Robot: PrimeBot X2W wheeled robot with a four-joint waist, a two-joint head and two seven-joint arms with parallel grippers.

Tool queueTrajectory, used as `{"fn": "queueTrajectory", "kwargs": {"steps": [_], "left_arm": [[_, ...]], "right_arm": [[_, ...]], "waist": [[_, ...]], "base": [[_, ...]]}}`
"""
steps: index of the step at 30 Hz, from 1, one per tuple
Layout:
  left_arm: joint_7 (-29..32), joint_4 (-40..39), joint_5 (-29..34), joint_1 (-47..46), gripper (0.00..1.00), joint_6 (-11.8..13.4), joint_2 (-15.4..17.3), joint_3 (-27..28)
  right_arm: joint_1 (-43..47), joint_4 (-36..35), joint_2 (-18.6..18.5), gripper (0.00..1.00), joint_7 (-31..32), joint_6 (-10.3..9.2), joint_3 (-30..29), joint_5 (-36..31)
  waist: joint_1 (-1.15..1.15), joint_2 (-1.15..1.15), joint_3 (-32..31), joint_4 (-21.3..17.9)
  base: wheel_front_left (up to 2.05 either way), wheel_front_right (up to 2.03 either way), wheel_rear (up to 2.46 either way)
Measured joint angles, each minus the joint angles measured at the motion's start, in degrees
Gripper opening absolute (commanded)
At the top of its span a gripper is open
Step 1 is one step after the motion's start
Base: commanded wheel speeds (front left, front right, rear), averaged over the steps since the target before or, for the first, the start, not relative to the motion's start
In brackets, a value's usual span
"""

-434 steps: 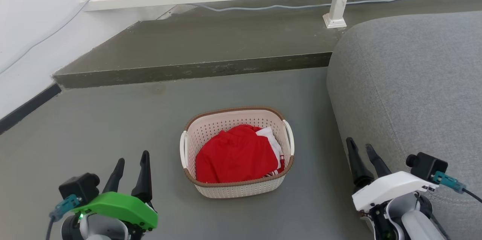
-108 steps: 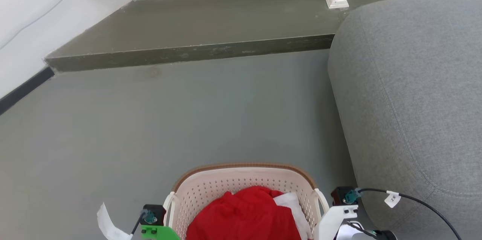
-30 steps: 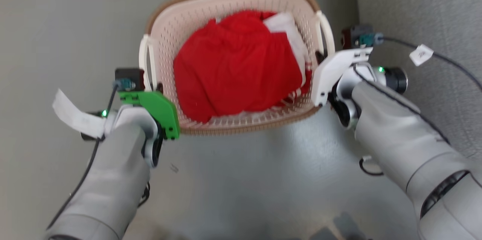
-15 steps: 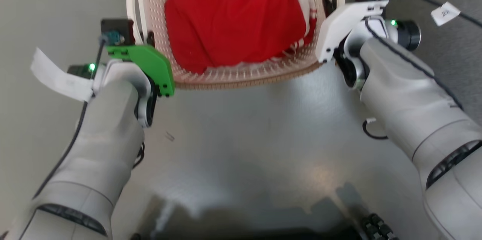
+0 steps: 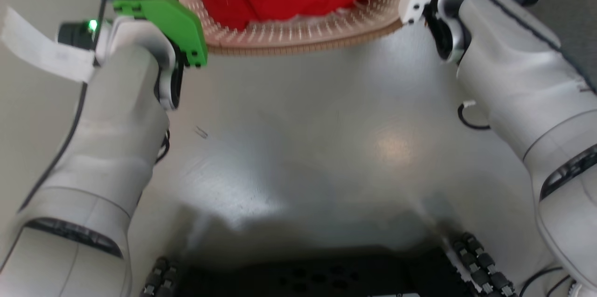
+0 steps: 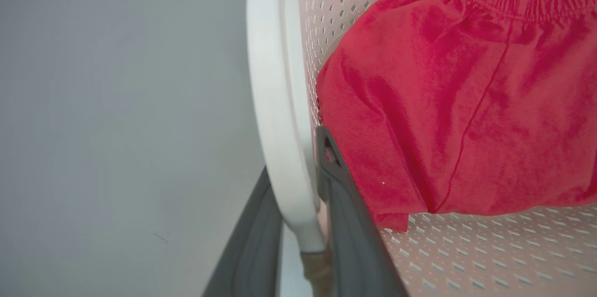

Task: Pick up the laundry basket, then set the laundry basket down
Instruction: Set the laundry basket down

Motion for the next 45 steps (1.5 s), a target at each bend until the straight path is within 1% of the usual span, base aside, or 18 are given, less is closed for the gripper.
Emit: {"fn": "queueTrajectory", "kwargs": {"steps": [4,11,15,24,25,26,27,28,29,30,31,32,33,34,35,36,38,45], "left_arm": [[-1.09,0.2,0.31,-2.25,0.0,0.01,0.05,0.05],[-3.19,0.92,0.97,-3.5,0.0,0.07,0.11,0.03],[-3.82,1.01,1.63,-5.37,0.0,0.09,0.24,0.07],[-5.21,1.87,2.04,-6.42,0.0,0.09,0.18,0.03],[-5.21,2.03,2.04,-6.49,0.0,0.09,0.16,0.03],[-5.22,2.21,2.04,-6.54,0.0,0.09,0.13,0.01],[-5.22,2.45,2.04,-6.54,0.0,0.09,0.04,-0.01],[-5.22,2.79,2.04,-6.55,0.0,0.09,-0.07,-0.02],[-5.22,2.99,2.04,-6.64,0.0,0.08,-0.07,-0.07],[-5.2,3.3,2.04,-6.7,0.0,0.03,-0.16,-0.16],[-5.17,3.79,2.04,-6.71,0.11,0.03,-0.29,-0.21],[-5.17,4.24,2.04,-6.68,0.28,0.03,-0.33,-0.26],[-5.16,4.67,2.04,-6.66,0.47,0.03,-0.3,-0.32],[-5.1,5.0,2.04,-6.55,0.56,0.03,-0.26,-0.35],[-4.98,5.35,2.04,-6.37,0.72,0.03,-0.26,-0.36],[-4.92,5.71,2.04,-6.04,0.83,0.03,-0.22,-0.36],[-4.91,6.3,2.03,-5.47,1.0,0.03,-0.16,-0.35],[-4.97,6.91,2.0,-4.69,1.0,0.03,-0.1,-0.25]], "right_arm": [[-1.79,0.2,-0.27,0.0,-1.08,-0.03,-0.23,-0.04],[-2.32,0.79,-0.16,0.0,-2.69,-0.03,-0.37,-0.11],[-4.2,0.82,-0.21,0.0,-3.46,-0.03,-0.55,-0.52],[-4.68,1.01,-0.3,0.0,-4.95,-0.01,-0.67,-0.53],[-4.68,1.07,-0.3,0.12,-4.97,0.02,-0.66,-0.54],[-4.68,1.13,-0.29,0.2,-4.97,0.03,-0.65,-0.56],[-4.68,1.3,-0.26,0.2,-4.98,0.03,-0.57,-0.65],[-4.66,1.69,-0.22,0.32,-4.8,0.04,-0.36,-0.87],[-4.37,2.2,-0.15,0.47,-4.48,0.04,-0.15,-1.0],[-3.74,2.56,0.03,0.73,-4.43,0.04,-0.01,-1.01],[-3.29,2.81,0.11,0.96,-4.43,0.04,0.04,-1.01],[-3.02,3.0,0.1,1.0,-4.43,0.04,0.04,-1.01],[-2.93,3.15,0.08,1.0,-4.43,0.04,0.04,-1.01],[-2.92,3.23,0.09,1.0,-4.44,0.04,0.04,-1.01],[-2.91,3.28,0.1,1.0,-4.44,0.04,0.04,-1.01],[-2.89,3.35,0.09,1.0,-4.45,0.04,0.04,-1.01],[-2.78,3.46,0.11,1.0,-4.45,0.04,0.04,-1.01],[-2.76,3.67,0.12,1.0,-4.53,0.15,0.02,-1.01]], "waist": [[0.0,0.0,2.95,0.01],[-0.01,0.0,6.68,0.08],[-0.01,0.0,7.8,0.14],[-0.01,0.0,8.51,0.26],[-0.01,0.0,8.5,0.28],[-0.01,0.0,8.47,0.3],[-0.01,0.0,8.39,0.31],[-0.01,0.0,8.26,0.33],[-0.01,0.0,8.11,0.34],[-0.01,0.0,7.93,0.34],[-0.01,0.0,7.74,0.35],[-0.01,0.0,7.54,0.36],[-0.01,0.0,7.33,0.38],[-0.01,0.0,7.12,0.39],[-0.01,0.0,6.89,0.42],[-0.01,0.0,6.65,0.44],[-0.01,0.0,6.15,0.5],[-0.01,0.0,4.37,0.76]], "base": [[0.0,0.0,0.0],[0.0,0.0,0.0],[0.0,0.0,0.0],[0.0,0.0,0.0],[0.0,0.0,0.0],[0.0,0.0,0.0],[0.0,0.0,0.0],[0.0,0.0,0.0],[0.0,0.0,0.0],[0.0,0.0,0.0],[0.0,0.0,0.0],[0.0,0.0,0.0],[0.0,0.0,0.0],[0.0,0.0,0.0],[0.0,0.0,0.0],[0.0,0.0,0.0],[0.0,0.0,0.0],[0.0,0.0,0.0]]}}
